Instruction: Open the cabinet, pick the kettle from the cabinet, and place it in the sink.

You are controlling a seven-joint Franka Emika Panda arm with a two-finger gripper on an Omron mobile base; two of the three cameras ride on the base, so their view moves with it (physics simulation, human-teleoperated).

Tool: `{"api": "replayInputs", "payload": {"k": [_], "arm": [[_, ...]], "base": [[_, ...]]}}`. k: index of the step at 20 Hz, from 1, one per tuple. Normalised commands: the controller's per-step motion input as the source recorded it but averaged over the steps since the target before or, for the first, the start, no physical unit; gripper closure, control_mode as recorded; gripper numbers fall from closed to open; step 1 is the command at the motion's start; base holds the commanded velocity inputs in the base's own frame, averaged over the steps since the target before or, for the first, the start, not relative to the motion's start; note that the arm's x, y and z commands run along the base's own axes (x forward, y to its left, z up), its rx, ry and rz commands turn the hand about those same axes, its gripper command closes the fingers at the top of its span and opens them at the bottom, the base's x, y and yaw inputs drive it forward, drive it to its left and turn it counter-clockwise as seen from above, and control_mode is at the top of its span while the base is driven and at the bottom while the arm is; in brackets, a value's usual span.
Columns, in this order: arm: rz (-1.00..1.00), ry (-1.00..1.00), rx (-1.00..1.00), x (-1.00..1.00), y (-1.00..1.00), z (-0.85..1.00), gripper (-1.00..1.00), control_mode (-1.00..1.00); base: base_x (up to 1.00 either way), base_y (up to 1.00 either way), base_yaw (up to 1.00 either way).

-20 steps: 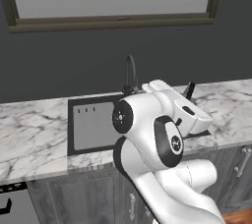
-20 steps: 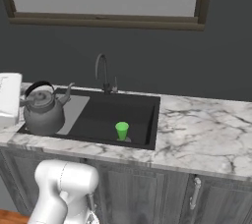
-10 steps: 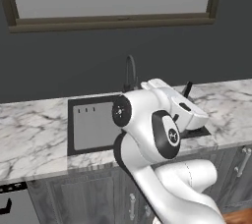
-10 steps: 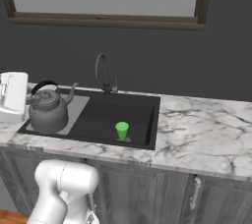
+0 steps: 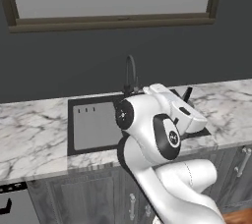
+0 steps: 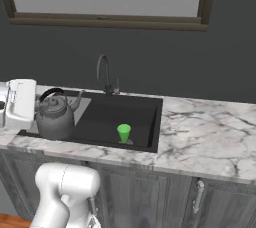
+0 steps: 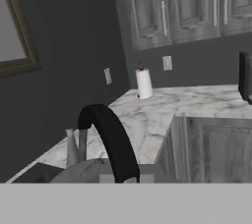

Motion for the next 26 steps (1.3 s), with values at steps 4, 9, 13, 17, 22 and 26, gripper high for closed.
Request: {"api": "replayInputs", "payload": {"k": [4,9,13,17,22,26], "arm": [[-0.03,0.06,0.00,0.20,-0.15,-0.17,1.00,-1.00],[-0.02,0.06,0.00,0.22,-0.12,-0.13,1.00,-1.00],[-0.03,0.08,0.00,0.26,-0.07,-0.09,1.00,-1.00],[-0.01,0.03,0.00,0.27,-0.02,-0.09,1.00,-1.00],[0.00,0.00,0.00,0.30,-0.02,-0.10,1.00,-1.00],[0.00,0.00,0.00,0.28,0.00,-0.16,1.00,-1.00]], "base": [[0.00,0.00,0.00],[0.00,0.00,0.00],[0.00,0.00,0.00],[0.00,0.00,0.00],[0.00,0.00,0.00],[0.00,0.00,0.00]]}}
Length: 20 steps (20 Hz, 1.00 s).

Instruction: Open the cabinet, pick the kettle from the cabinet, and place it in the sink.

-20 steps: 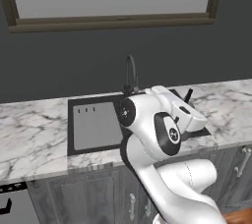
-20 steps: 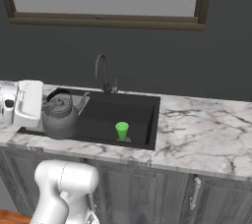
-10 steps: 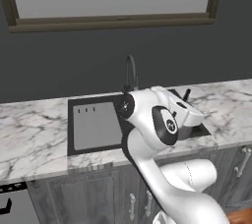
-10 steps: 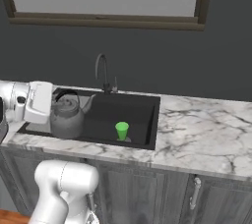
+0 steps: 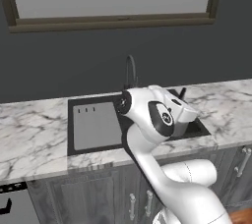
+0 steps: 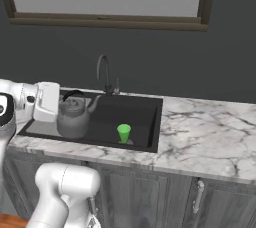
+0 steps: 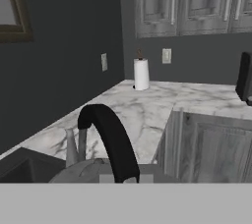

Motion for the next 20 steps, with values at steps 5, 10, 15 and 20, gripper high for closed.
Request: {"api": "replayInputs", "payload": {"k": [5,10,15,20], "arm": [[0.00,0.00,0.00,0.31,0.00,-0.19,1.00,-1.00],[0.00,0.00,0.00,0.34,0.00,-0.15,1.00,-1.00],[0.04,0.00,0.00,0.19,0.00,-0.13,1.00,-1.00],[0.24,0.00,0.00,0.07,-0.01,-0.01,1.00,-1.00]], "base": [[0.00,0.00,0.00],[0.00,0.00,0.00],[0.00,0.00,0.00],[0.00,0.00,0.00]]}}
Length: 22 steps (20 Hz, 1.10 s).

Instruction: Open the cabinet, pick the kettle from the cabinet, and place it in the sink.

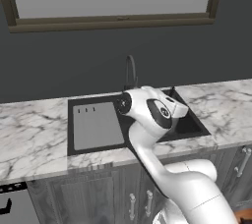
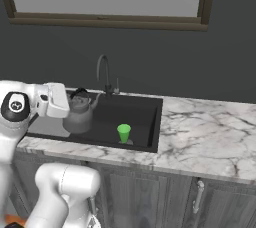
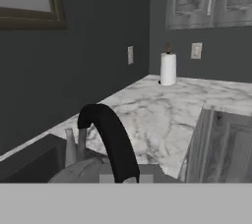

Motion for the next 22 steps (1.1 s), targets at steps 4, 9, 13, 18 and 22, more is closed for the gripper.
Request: {"api": "replayInputs", "payload": {"k": [4,9,13,18,22], "arm": [[0.36,0.01,0.00,0.00,-0.04,0.00,1.00,-1.00],[0.35,0.08,-0.02,0.02,-0.04,0.00,1.00,-1.00],[0.30,0.18,0.00,0.11,-0.07,0.00,1.00,-1.00],[0.23,0.23,0.00,0.14,-0.09,0.00,1.00,-1.00],[0.00,0.07,0.00,0.03,-0.07,-0.03,1.00,-1.00]], "base": [[0.00,0.00,0.00],[0.00,0.00,0.00],[0.00,0.00,0.00],[0.00,0.00,0.00],[0.00,0.00,0.00]]}}
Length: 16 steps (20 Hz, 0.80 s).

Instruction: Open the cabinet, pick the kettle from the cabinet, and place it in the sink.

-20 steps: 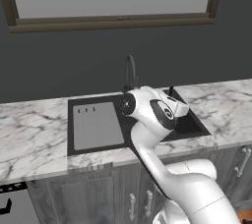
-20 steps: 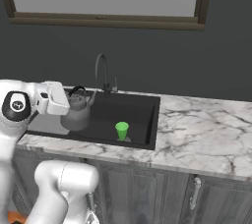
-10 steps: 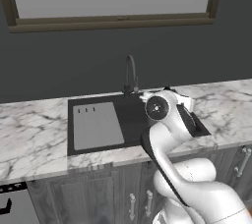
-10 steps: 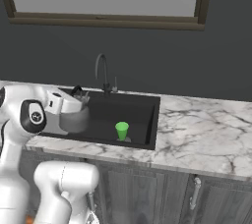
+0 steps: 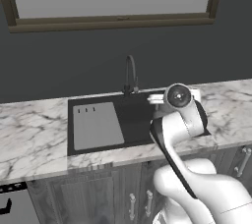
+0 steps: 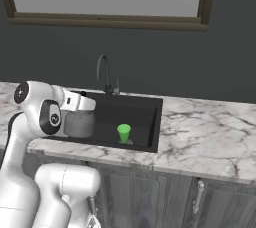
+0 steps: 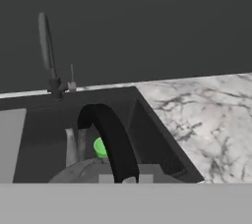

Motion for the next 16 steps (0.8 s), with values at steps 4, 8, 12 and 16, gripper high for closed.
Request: {"api": "replayInputs", "payload": {"k": [4,8,12,16], "arm": [[0.11,-0.02,0.09,0.13,-0.13,-0.02,1.00,-1.00],[0.29,-0.05,0.12,0.19,-0.15,-0.03,1.00,-1.00],[0.41,0.00,0.11,0.24,-0.18,-0.03,1.00,-1.00],[0.46,-0.01,0.13,0.23,-0.15,-0.02,1.00,-1.00]], "base": [[0.00,0.00,0.00],[0.00,0.00,0.00],[0.00,0.00,0.00],[0.00,0.00,0.00]]}}
